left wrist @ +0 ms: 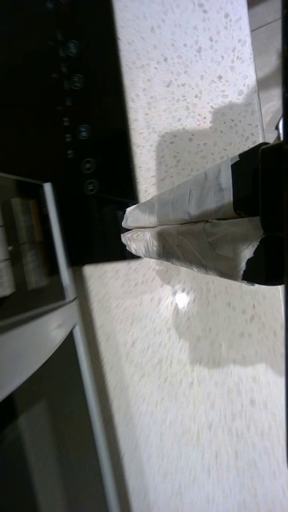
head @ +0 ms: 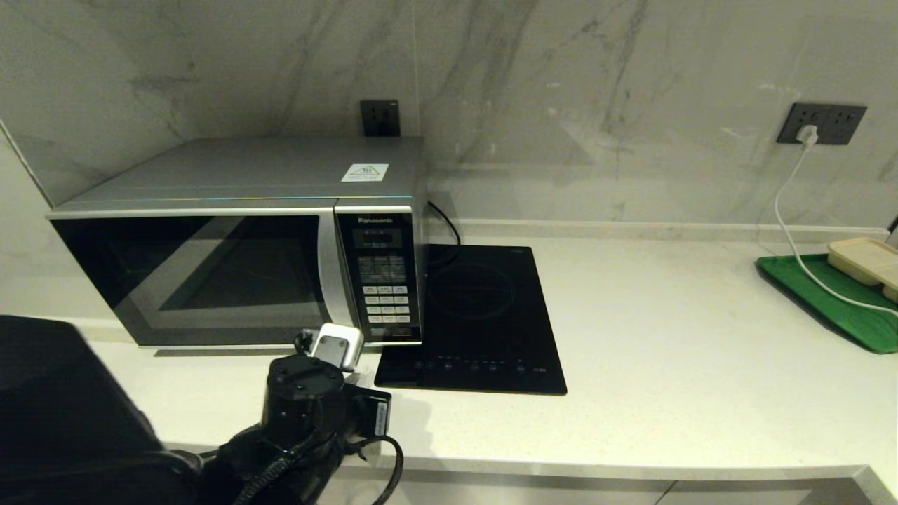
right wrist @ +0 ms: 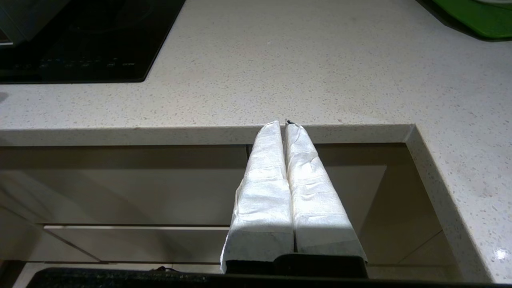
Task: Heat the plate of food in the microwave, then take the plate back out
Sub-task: Open the microwave oven
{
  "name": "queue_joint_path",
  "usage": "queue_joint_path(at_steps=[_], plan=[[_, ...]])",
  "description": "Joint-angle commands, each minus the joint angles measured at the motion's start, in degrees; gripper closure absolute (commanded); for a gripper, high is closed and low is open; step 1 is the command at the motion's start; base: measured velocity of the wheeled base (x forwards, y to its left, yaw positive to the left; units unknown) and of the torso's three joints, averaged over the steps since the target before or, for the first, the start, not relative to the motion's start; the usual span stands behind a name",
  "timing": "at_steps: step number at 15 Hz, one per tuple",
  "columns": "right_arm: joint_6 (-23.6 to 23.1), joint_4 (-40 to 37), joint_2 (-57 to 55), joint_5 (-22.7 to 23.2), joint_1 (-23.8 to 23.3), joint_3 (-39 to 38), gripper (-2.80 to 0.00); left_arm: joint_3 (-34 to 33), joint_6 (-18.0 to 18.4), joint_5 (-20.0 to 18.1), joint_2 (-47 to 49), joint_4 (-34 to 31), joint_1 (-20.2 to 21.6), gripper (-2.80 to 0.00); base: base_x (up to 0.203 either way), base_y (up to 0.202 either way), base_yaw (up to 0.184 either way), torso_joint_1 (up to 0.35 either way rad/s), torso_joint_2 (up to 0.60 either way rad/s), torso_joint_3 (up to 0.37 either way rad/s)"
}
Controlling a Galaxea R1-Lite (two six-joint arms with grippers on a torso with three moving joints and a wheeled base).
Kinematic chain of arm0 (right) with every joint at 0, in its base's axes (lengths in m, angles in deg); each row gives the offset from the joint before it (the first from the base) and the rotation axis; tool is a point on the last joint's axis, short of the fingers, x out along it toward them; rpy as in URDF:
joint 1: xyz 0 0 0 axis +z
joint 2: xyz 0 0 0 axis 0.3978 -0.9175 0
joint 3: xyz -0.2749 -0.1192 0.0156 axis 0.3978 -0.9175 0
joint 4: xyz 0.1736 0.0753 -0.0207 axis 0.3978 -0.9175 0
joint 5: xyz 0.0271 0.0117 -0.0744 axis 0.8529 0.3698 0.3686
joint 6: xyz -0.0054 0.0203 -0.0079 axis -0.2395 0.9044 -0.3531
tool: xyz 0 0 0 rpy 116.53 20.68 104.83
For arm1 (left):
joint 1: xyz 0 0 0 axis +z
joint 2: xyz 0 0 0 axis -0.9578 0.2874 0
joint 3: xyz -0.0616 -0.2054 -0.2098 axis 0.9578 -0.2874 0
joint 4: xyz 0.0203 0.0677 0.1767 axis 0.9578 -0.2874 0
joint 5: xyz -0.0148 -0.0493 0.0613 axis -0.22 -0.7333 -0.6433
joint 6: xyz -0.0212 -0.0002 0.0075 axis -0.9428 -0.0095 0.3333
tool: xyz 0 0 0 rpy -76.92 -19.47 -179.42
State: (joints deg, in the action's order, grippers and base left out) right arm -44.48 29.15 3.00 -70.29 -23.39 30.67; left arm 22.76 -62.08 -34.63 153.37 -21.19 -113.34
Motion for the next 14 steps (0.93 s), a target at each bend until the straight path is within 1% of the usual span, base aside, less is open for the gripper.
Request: queue_joint_path(at_steps=[1, 3, 5, 7, 8, 9, 11, 12, 13, 14], plan=[[0.02, -0.05, -0.02, -0.02, 0.04, 0.00, 0.00, -0.07, 0.86, 0.67, -14.45, -6.29, 0.69, 0.00, 0.000, 0.000, 0.000, 0.000, 0.00, 0.000], [0.02, -0.05, -0.02, -0.02, -0.02, 0.00, 0.00, 1.09, 1.63, 0.91, -26.44, -16.31, 2.24, 0.00, 0.000, 0.000, 0.000, 0.000, 0.00, 0.000], [0.02, -0.05, -0.02, -0.02, 0.02, 0.00, 0.00, 3.67, 2.37, 0.96, -40.35, -30.32, 4.30, 0.00, 0.000, 0.000, 0.000, 0.000, 0.00, 0.000], [0.02, -0.05, -0.02, -0.02, 0.04, 0.00, 0.00, 8.28, 2.81, 0.91, -54.78, -49.20, 6.08, 0.00, 0.000, 0.000, 0.000, 0.000, 0.00, 0.000], [0.02, -0.05, -0.02, -0.02, 0.04, 0.00, 0.00, 10.68, 2.84, 0.88, -60.49, -58.23, 7.92, 0.00, 0.000, 0.000, 0.000, 0.000, 0.00, 0.000], [0.02, -0.05, -0.02, -0.02, 0.04, 0.00, 0.00, 12.68, 3.03, 0.94, -65.93, -64.99, 10.94, 0.00, 0.000, 0.000, 0.000, 0.000, 0.00, 0.000], [0.02, -0.05, -0.02, -0.02, 0.04, 0.00, 0.00, 15.02, 3.52, 0.97, -74.25, -74.24, 19.78, 0.00, 0.000, 0.000, 0.000, 0.000, 0.00, 0.000], [0.02, -0.05, -0.02, -0.02, 0.04, 0.00, 0.00, 15.66, 3.93, 0.88, -77.14, -78.03, 24.27, 0.00, 0.000, 0.000, 0.000, 0.000, 0.00, 0.000], [0.02, -0.05, -0.02, -0.02, 0.04, 0.00, 0.00, 15.96, 4.39, 0.72, -80.05, -80.62, 27.91, 0.00, 0.000, 0.000, 0.000, 0.000, 0.00, 0.000], [0.02, -0.05, -0.02, -0.02, -0.05, 0.00, 0.00, 15.84, 5.27, 0.31, -82.66, -81.76, 29.59, 0.00, 0.000, 0.000, 0.000, 0.000, 0.00, 0.000]])
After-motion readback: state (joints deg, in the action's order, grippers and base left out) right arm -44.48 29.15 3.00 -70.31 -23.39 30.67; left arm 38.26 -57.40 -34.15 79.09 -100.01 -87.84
